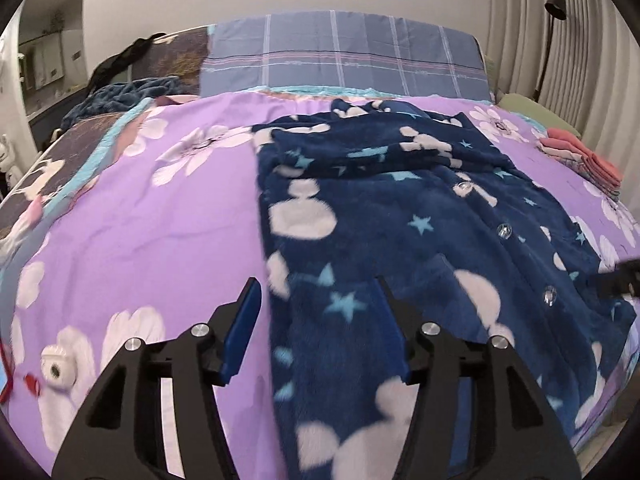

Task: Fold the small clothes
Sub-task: 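Fold the pajama side inward with the left tool, pressing it flat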

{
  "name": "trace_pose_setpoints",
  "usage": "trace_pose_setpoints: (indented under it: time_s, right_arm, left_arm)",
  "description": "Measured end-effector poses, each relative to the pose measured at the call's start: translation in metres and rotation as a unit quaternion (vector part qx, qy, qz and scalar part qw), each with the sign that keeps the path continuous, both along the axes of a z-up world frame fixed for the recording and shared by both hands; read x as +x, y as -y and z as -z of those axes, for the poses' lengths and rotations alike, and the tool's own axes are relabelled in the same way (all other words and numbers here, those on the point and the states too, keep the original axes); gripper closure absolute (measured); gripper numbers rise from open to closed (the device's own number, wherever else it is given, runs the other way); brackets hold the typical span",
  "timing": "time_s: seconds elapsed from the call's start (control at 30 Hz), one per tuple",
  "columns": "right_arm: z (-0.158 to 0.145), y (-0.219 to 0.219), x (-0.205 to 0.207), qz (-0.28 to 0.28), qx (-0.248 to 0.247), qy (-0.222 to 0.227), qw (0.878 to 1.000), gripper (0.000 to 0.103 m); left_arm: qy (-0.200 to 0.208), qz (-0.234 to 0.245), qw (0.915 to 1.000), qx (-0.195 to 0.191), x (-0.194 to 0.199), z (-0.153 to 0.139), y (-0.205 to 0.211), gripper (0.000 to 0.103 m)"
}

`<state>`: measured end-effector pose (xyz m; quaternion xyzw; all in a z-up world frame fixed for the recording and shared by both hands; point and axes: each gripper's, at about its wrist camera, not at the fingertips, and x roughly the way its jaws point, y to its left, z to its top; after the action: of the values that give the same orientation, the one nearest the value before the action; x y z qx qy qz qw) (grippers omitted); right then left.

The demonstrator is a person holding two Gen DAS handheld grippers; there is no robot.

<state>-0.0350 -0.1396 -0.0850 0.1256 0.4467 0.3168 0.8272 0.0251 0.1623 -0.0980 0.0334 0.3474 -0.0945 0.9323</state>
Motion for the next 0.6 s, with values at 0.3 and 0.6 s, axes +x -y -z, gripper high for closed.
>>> trace_pose_setpoints:
  time_s: [0.3, 0.6]
  right_arm:
    - [0.035, -0.057, -0.011, -0.066, 0.026, -0.057, 0.996, 0.066]
    - [-0.001, -0.021, -0.022, -0.005, 0.046, -0.045, 0.998, 0.097]
  left_arm:
    - [-0.009, -0.021, 0.9996, -0.018, -0.026, 0.014, -0.015, 0.044]
    - [-0.017, -0.005, 0.9980, -0.061, -0.051, 0.013, -0.036, 0.044]
